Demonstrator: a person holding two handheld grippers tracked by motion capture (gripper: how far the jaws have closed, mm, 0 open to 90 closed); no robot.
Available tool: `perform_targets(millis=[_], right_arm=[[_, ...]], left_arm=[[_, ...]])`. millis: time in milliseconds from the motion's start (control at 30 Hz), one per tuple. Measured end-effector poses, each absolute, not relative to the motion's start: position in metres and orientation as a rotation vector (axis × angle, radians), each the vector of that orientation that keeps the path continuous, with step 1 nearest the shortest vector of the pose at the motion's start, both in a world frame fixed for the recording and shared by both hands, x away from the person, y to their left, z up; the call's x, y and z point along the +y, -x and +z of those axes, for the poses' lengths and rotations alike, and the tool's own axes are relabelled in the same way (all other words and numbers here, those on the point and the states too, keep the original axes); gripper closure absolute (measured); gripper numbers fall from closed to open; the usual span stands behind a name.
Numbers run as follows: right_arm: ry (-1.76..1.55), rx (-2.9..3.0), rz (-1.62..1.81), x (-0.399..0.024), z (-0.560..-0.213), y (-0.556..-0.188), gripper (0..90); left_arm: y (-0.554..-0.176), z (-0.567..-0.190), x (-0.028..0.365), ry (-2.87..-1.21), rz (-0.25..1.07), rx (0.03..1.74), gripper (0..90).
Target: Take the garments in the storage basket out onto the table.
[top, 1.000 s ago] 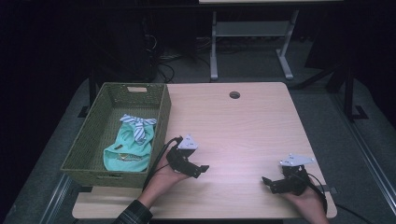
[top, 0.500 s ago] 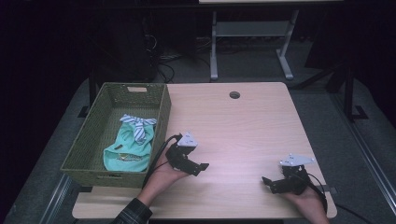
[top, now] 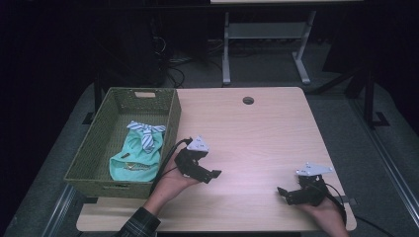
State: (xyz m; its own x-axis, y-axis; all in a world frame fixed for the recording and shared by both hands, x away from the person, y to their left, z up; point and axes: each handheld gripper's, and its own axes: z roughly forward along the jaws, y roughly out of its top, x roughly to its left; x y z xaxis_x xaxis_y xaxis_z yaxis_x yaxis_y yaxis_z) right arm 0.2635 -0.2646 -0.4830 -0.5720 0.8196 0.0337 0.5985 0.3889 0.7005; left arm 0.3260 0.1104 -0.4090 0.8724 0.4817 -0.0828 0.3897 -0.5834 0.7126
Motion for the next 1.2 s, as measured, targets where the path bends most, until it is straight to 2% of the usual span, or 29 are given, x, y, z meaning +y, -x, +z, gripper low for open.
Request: perform_targets(millis=[1200], right_arm=[[-1.237, 2.333, 0.98, -0.265, -0.483, -0.264, 1.2]], left_arm=[[-0.339, -0.37, 0.119, -2.245, 0.143, 0.574, 13.2]])
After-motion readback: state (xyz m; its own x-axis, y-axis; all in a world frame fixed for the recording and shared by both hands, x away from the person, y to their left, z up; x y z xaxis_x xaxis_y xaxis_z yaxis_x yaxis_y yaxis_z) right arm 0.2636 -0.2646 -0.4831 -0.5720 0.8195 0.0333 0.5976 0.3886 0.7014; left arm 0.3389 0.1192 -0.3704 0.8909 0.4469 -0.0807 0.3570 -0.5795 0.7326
